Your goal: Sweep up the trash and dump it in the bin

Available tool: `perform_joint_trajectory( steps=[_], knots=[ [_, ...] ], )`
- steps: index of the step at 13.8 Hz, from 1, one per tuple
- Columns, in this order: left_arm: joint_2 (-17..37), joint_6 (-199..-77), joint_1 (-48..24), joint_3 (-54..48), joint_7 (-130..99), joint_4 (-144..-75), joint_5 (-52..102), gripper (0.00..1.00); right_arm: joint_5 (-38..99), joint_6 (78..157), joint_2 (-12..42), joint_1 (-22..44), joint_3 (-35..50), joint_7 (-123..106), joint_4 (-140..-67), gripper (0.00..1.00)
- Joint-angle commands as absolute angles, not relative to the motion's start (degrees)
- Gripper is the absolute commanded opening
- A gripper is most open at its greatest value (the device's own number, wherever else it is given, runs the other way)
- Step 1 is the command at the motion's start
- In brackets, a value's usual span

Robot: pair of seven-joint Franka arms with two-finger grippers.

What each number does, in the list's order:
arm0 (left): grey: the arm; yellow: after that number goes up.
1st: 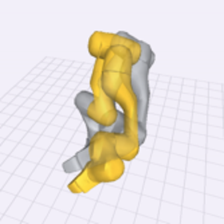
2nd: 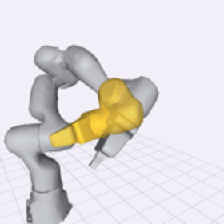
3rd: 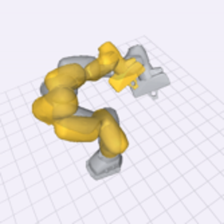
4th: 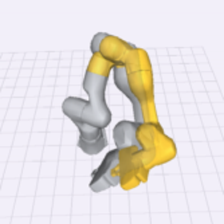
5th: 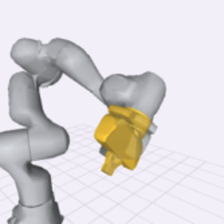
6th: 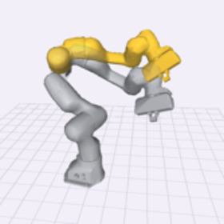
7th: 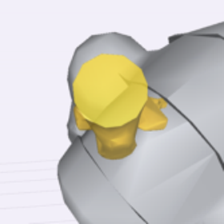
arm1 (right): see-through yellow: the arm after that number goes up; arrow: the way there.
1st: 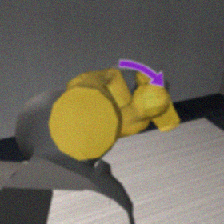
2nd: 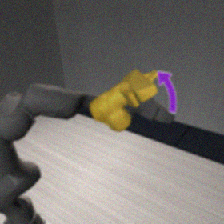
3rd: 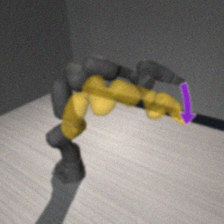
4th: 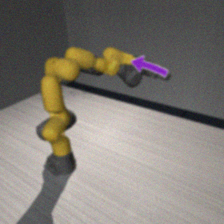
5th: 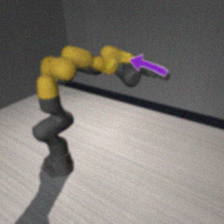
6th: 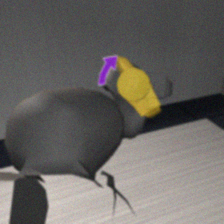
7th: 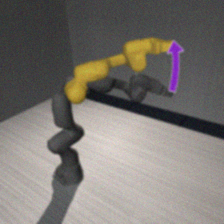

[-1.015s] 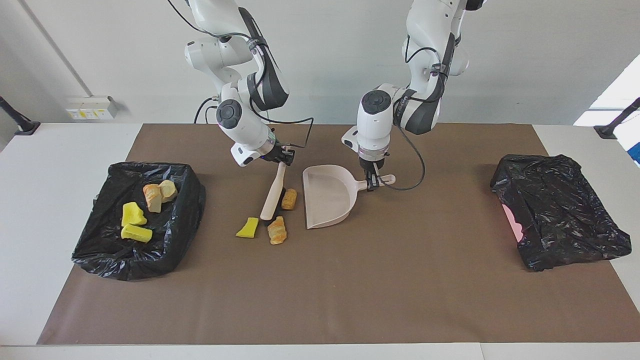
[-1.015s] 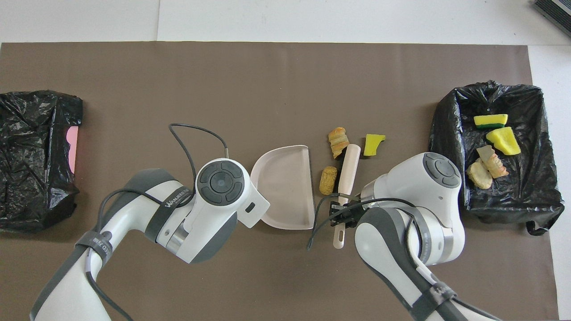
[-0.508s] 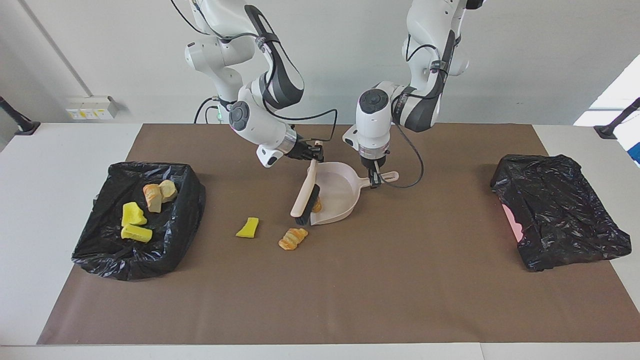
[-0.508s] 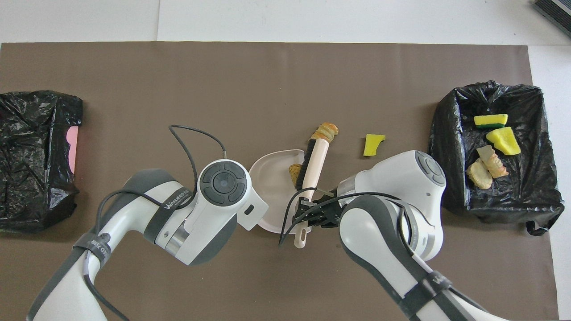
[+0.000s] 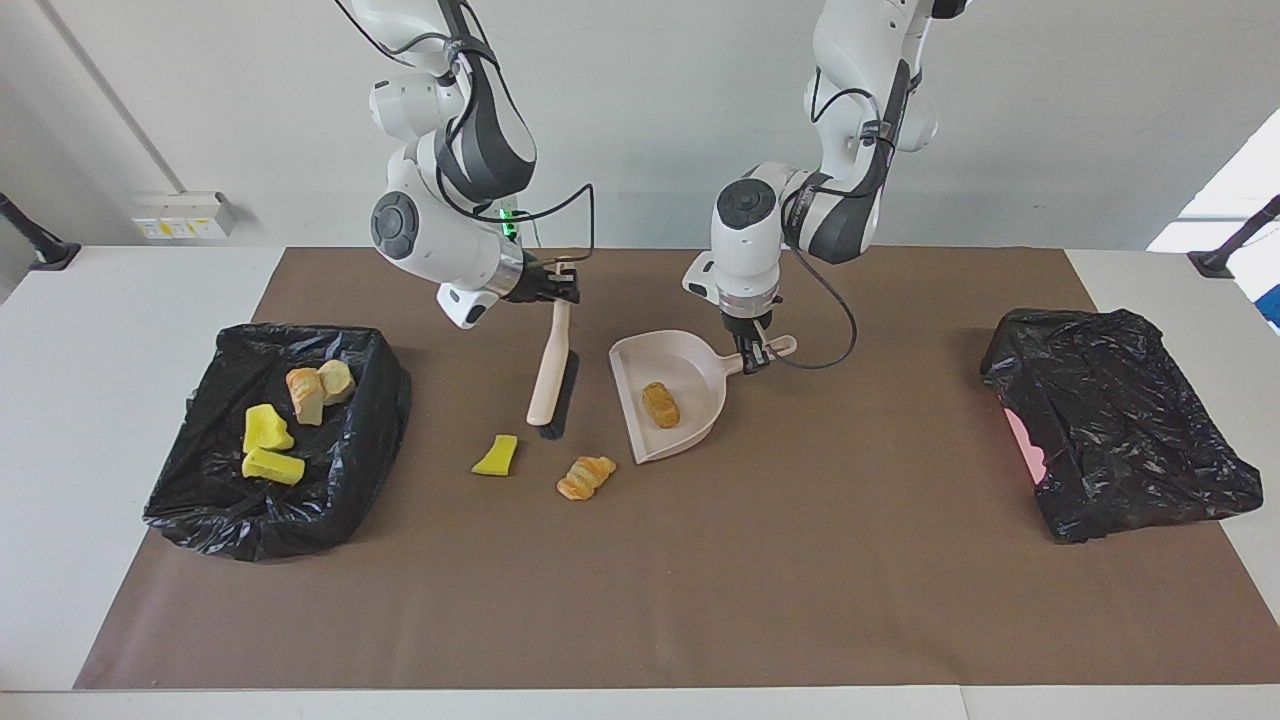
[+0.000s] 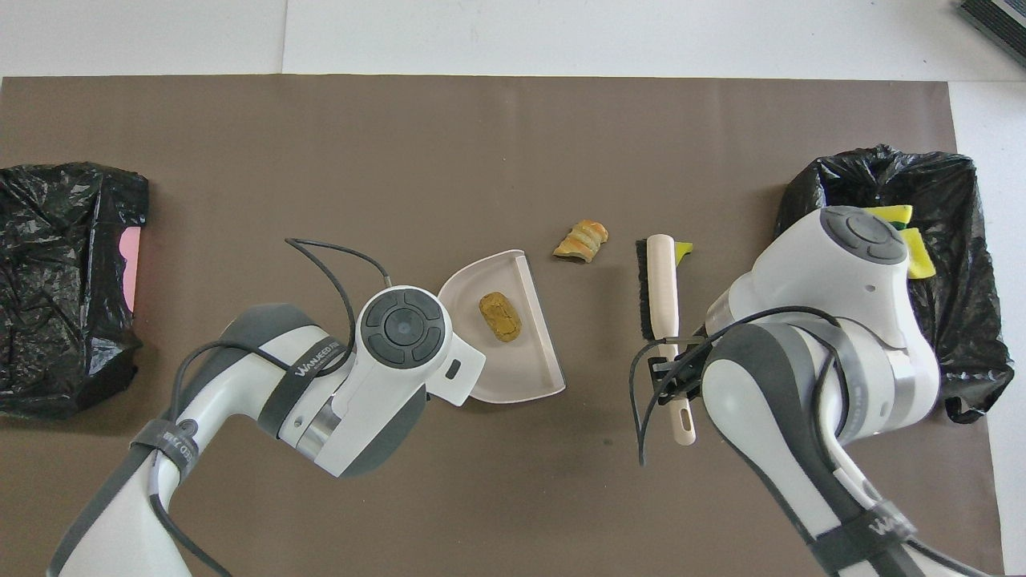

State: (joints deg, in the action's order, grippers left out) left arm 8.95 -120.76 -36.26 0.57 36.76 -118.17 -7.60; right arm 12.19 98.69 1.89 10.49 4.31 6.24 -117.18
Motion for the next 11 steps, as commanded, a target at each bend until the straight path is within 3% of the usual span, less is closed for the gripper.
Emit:
perform_joint_trajectory(
  steps=[1, 6, 11],
  knots=[
    [7.47, -119.18, -36.39, 1.05, 33.67, -119.53, -8.7, 0.0, 1.1, 97.83, 4.73, 8.19, 4.48, -3.58, -113.84, 0.0],
    [8.87, -115.49, -35.69, 1.23, 33.66, -115.06, -8.7, 0.0, -17.21, 98.08, 12.64, 6.68, 4.48, -9.13, -107.41, 0.0],
    [10.99, -113.11, -33.75, 1.14, 33.66, -110.92, -8.7, 0.0, -11.8, 100.11, 14.68, 8.26, 4.66, -8.26, -109.68, 0.0]
  ],
)
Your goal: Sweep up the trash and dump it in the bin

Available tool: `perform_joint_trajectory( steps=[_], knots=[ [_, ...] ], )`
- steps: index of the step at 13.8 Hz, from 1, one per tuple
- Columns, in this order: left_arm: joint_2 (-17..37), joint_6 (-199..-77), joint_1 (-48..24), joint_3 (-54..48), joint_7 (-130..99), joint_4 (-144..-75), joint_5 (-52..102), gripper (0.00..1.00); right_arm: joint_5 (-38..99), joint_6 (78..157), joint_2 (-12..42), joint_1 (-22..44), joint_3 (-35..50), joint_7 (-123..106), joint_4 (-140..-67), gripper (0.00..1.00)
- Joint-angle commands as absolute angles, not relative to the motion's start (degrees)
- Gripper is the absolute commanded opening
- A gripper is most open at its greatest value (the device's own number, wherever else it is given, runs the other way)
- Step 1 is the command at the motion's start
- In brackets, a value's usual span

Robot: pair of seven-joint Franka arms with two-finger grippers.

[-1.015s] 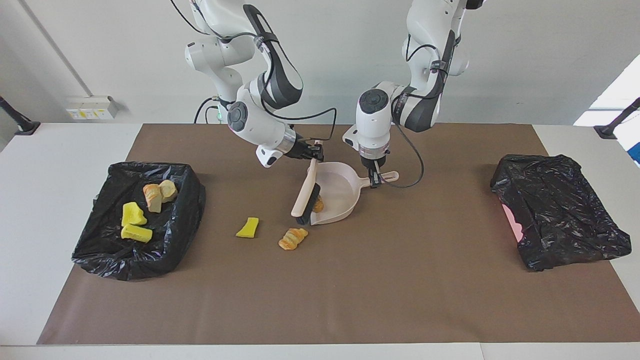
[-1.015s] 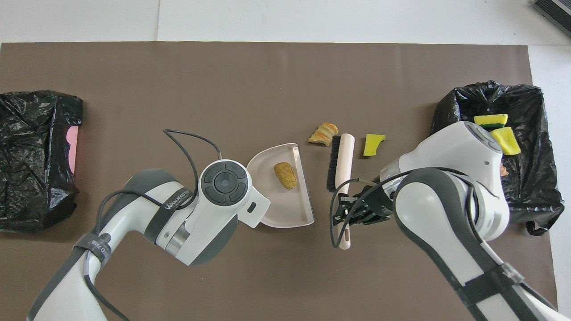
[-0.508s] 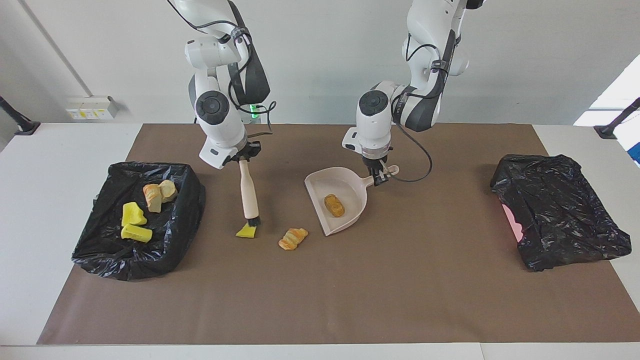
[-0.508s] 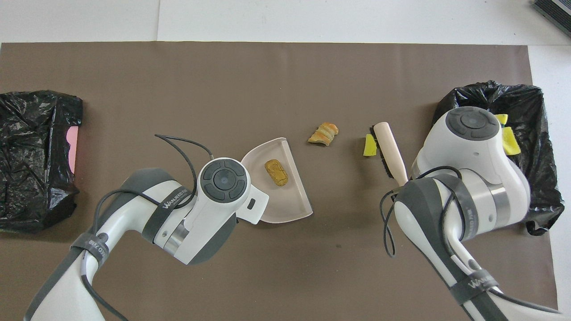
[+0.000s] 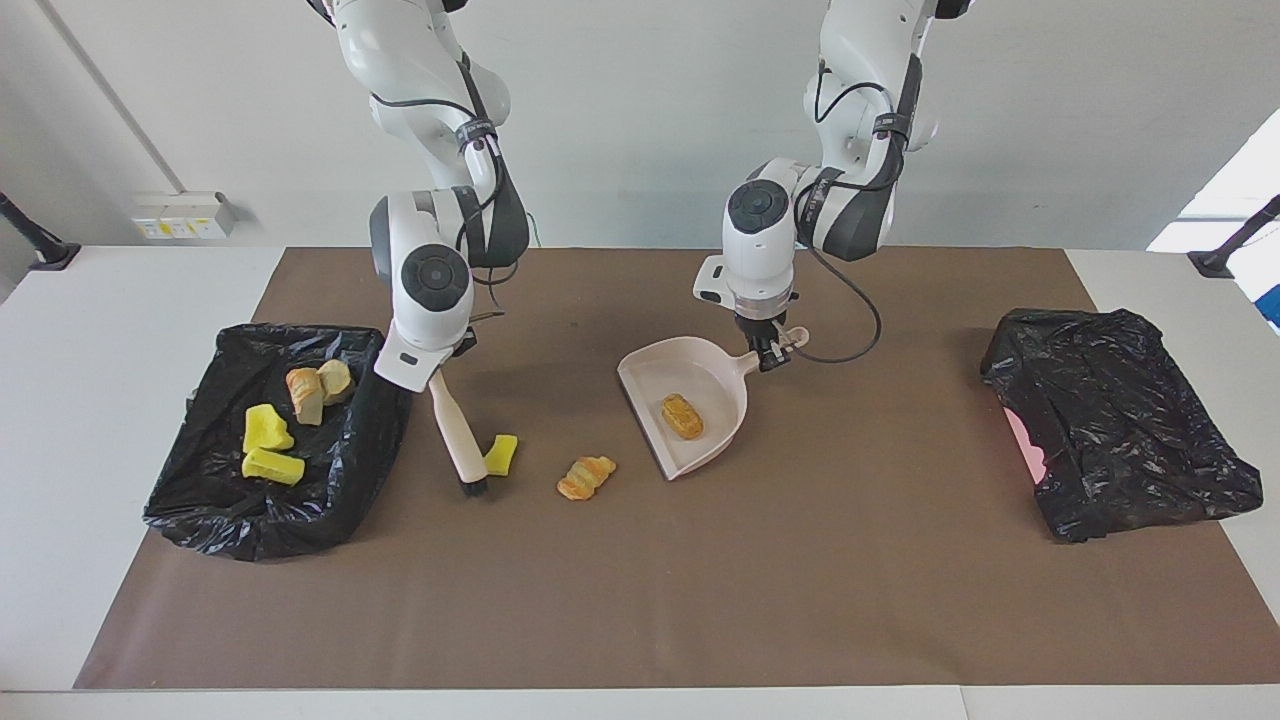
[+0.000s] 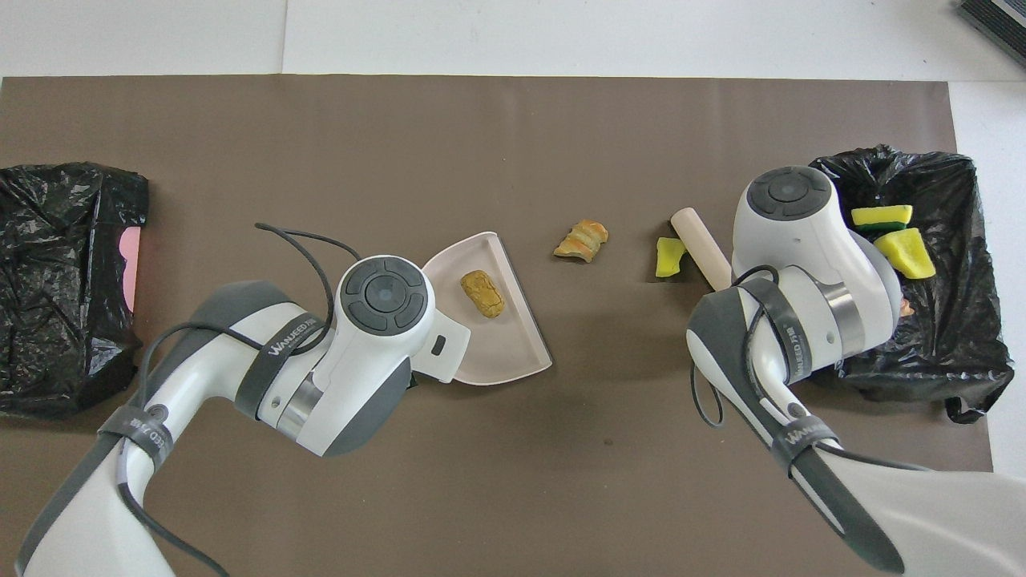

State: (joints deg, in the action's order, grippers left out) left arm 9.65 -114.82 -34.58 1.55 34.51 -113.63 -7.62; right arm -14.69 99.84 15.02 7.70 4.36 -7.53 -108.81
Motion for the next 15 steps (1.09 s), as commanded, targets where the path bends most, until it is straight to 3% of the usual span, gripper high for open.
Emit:
perform_joint_trajectory(
  steps=[1, 7, 13, 15],
  knots=[
    [10.99, -113.12, -33.75, 1.23, 33.66, -110.92, -8.7, 0.0, -9.78, 99.93, 14.42, 8.35, 5.01, -8.26, -110.21, 0.0],
    [10.2, -113.82, -33.75, 1.14, 33.84, -113.81, -8.79, 0.0, 8.66, 100.63, 13.89, 12.21, 5.54, -7.39, -111.79, 0.0],
    [8.96, -115.58, -33.75, 1.05, 34.19, -116.37, -8.7, 0.0, 22.48, 100.64, 12.66, 22.13, 5.54, 2.53, -111.97, 0.0],
    [8.96, -115.93, -33.75, 1.05, 34.19, -116.54, -8.61, 0.0, 22.85, 99.23, 12.39, 21.28, 5.28, 2.56, -111.27, 0.0]
  ],
)
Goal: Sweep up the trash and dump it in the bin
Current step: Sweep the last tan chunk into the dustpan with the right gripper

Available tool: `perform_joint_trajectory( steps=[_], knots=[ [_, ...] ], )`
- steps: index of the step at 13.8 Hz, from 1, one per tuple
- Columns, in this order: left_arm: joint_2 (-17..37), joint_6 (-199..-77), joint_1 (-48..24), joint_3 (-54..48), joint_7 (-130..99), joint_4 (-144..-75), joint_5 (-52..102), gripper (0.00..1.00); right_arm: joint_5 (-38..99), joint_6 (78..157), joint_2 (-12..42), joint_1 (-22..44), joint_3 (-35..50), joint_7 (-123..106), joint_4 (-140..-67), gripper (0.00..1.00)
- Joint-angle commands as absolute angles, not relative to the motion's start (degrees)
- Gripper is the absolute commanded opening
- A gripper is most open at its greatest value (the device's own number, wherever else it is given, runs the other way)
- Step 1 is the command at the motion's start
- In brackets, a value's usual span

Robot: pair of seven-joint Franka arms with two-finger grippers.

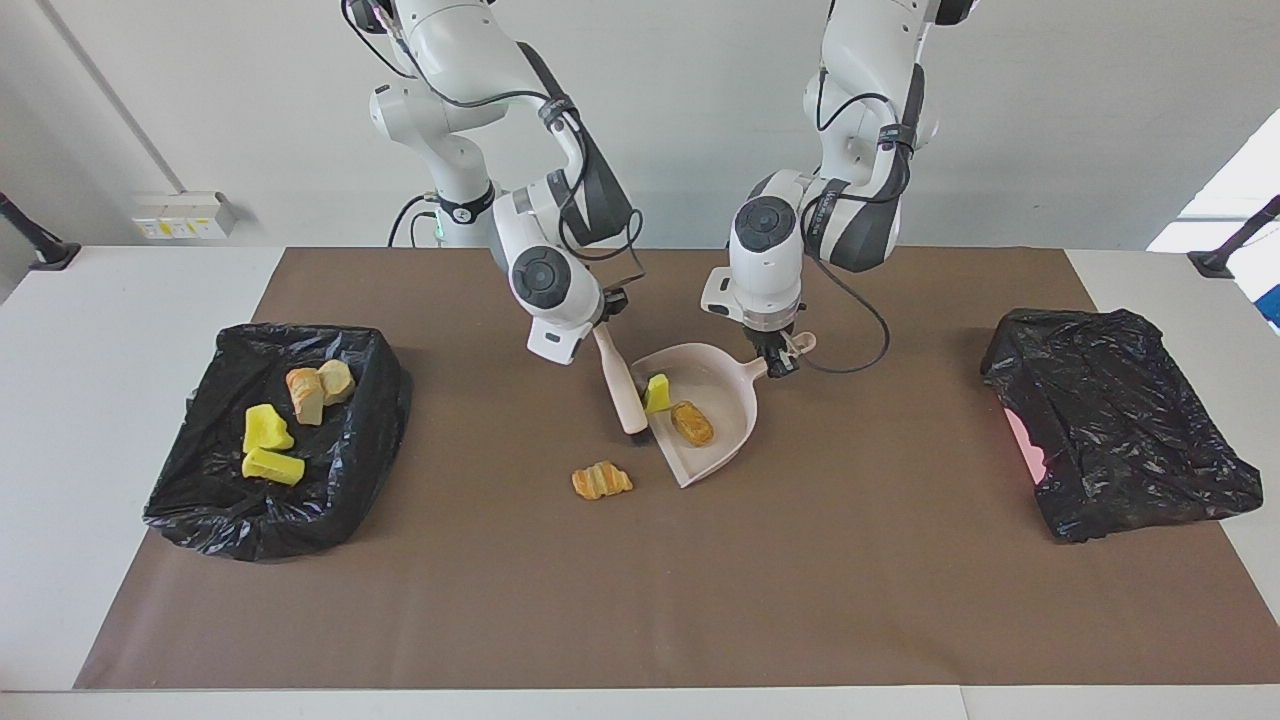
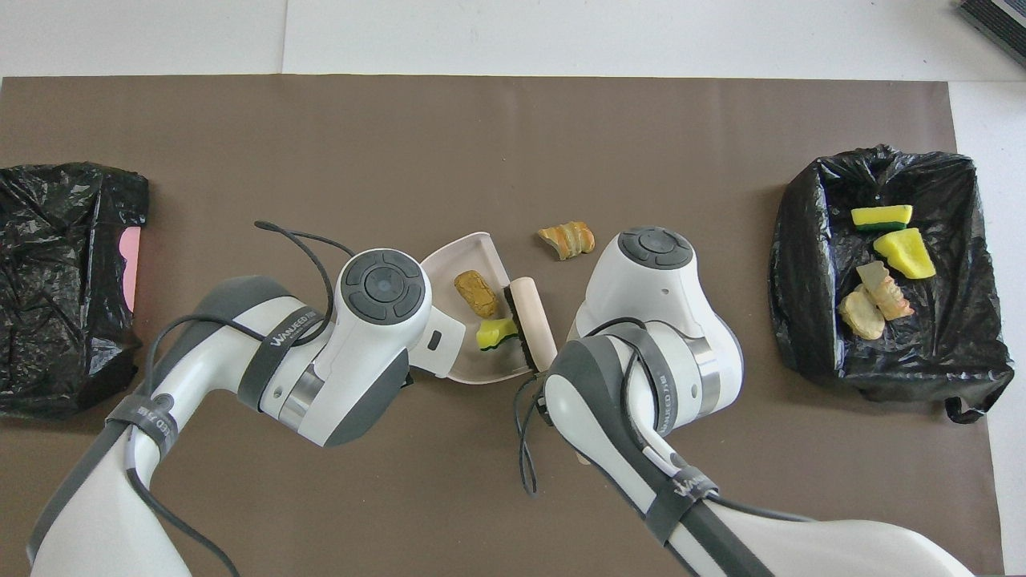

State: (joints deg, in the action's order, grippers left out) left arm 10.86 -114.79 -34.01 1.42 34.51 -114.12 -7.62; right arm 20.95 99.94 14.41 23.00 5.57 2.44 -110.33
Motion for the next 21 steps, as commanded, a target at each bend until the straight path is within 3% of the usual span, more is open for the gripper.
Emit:
perform_joint_trajectory(
  steps=[1, 4, 6, 12, 16, 21],
  knots=[
    [8.96, -116.01, -33.75, 1.05, 34.19, -116.63, -8.53, 0.0, 22.76, 97.66, 12.22, 18.75, 5.27, 1.59, -110.92, 0.0],
    [8.96, -116.63, -33.75, 1.05, 34.1, -116.63, -8.35, 0.0, 19.71, 95.45, 12.39, 16.97, 4.92, 1.32, -107.24, 0.0],
    [8.96, -116.63, -33.75, 1.05, 34.1, -116.72, -8.35, 0.0, 9.8, 96.85, 14.05, 16.53, 5.1, 0.79, -103.9, 0.0],
    [8.96, -116.63, -33.75, 1.05, 34.01, -116.72, -8.26, 0.0, -5.34, 93.17, 29.43, 15.55, 5.44, -1.14, -86.05, 0.0],
    [8.96, -116.63, -33.75, 1.05, 34.01, -116.72, -8.17, 0.0, -1.43, 94.57, 29.27, 18.37, 5.54, -0.27, -88.14, 0.0],
    [8.88, -117.07, -33.75, 1.05, 34.19, -117.16, -8.0, 0.0, 15.95, 93.87, 24.1, 18.37, 6.59, -1.84, -97.71, 0.0]
  ],
)
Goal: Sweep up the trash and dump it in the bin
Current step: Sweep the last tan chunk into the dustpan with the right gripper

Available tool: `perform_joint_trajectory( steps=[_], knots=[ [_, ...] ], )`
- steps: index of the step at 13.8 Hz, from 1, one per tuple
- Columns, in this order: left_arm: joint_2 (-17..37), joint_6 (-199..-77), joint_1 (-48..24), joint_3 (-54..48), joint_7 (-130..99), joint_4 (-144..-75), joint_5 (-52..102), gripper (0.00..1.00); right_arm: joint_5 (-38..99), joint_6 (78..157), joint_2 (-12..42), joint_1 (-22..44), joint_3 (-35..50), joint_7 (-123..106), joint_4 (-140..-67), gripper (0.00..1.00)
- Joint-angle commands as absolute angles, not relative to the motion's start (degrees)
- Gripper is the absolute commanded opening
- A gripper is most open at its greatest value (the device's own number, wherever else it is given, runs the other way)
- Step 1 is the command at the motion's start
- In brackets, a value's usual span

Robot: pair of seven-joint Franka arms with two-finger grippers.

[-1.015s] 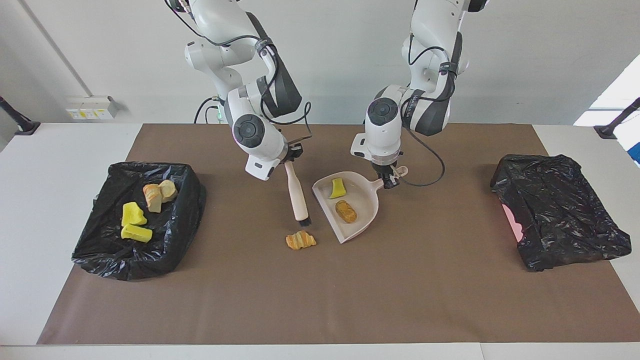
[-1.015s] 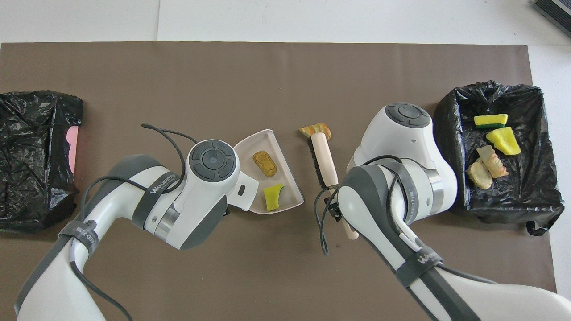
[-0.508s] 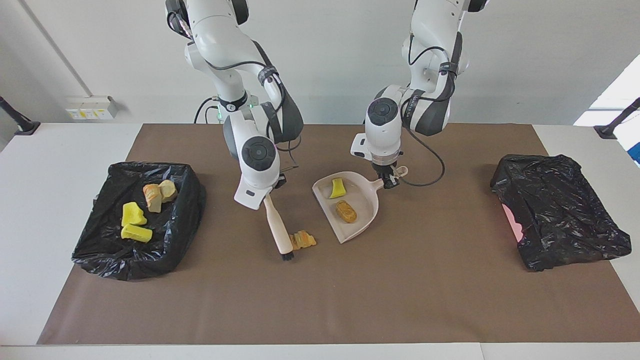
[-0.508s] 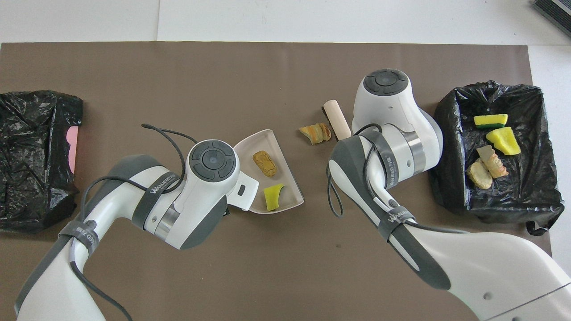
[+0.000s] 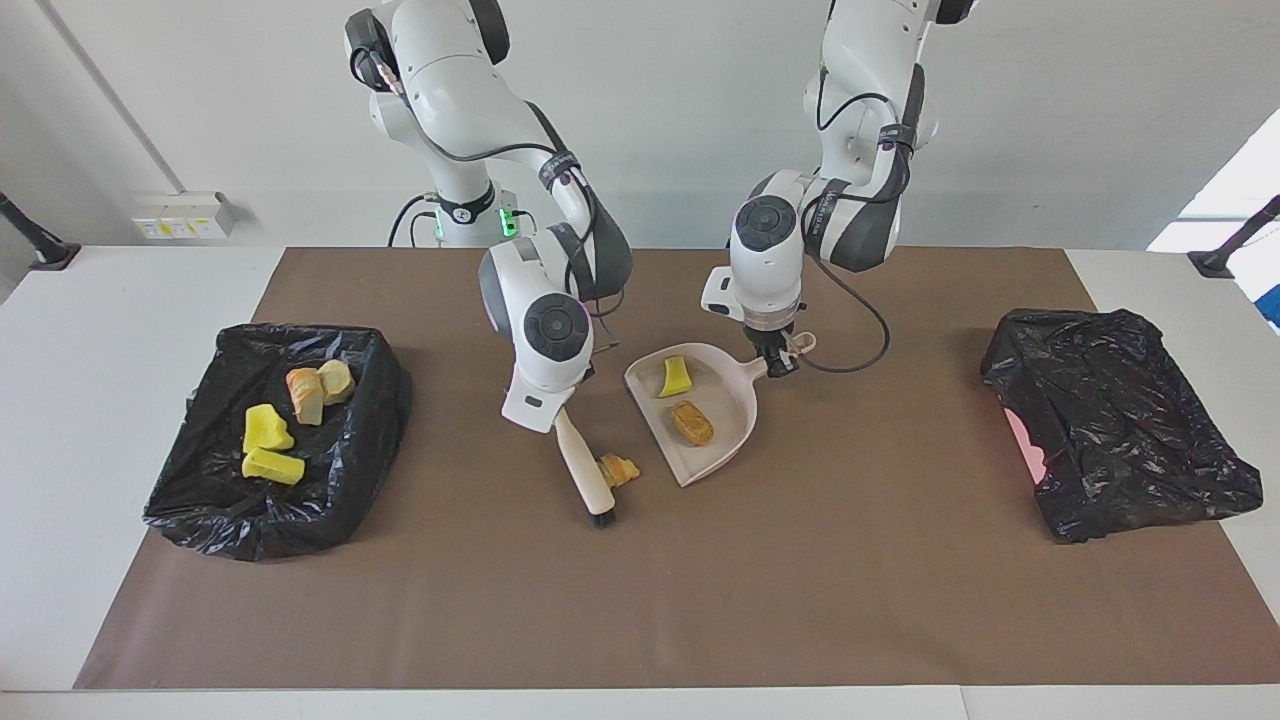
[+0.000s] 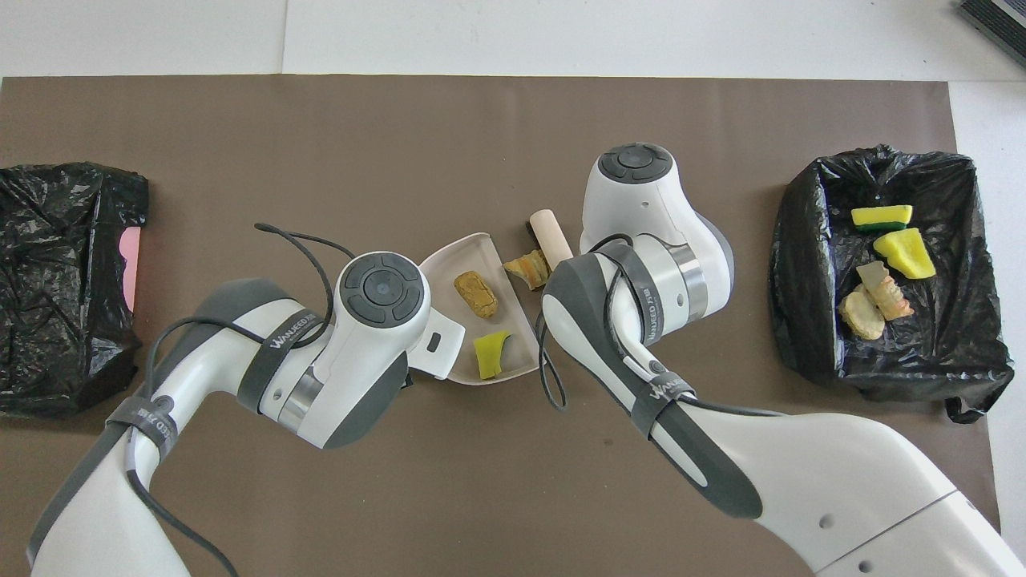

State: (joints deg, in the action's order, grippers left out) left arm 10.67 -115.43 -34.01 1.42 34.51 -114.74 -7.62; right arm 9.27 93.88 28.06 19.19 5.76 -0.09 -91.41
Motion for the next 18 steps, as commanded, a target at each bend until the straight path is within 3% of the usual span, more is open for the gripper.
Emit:
perform_joint_trajectory(
  steps=[1, 7, 13, 15, 18],
  knots=[
    [8.88, -117.07, -33.75, 1.05, 34.28, -117.16, -7.91, 0.0, 20.09, 94.82, 22.69, 18.54, 6.59, -1.93, -100.52, 0.0],
    [8.96, -117.25, -32.52, 1.05, 39.54, -117.07, -7.91, 0.0, 21.63, 94.49, 18.73, 22.32, 6.86, 10.32, -103.45, 0.0],
    [9.05, -117.69, -31.47, 1.14, 46.73, -116.81, -7.91, 0.0, 18.37, 84.13, 5.12, 19.87, 6.59, 20.65, -106.6, 0.0],
    [7.83, -117.25, -28.58, 1.14, 52.18, -116.46, -7.91, 0.0, 18.37, 84.11, -0.41, 21.0, 6.68, 22.49, -111.33, 0.0],
    [3.62, -115.85, -24.45, 1.23, 60.01, -116.63, -7.91, 0.0, 19.59, 86.99, -4.21, 26.44, 6.86, 33.53, -115.73, 0.0]
  ],
)
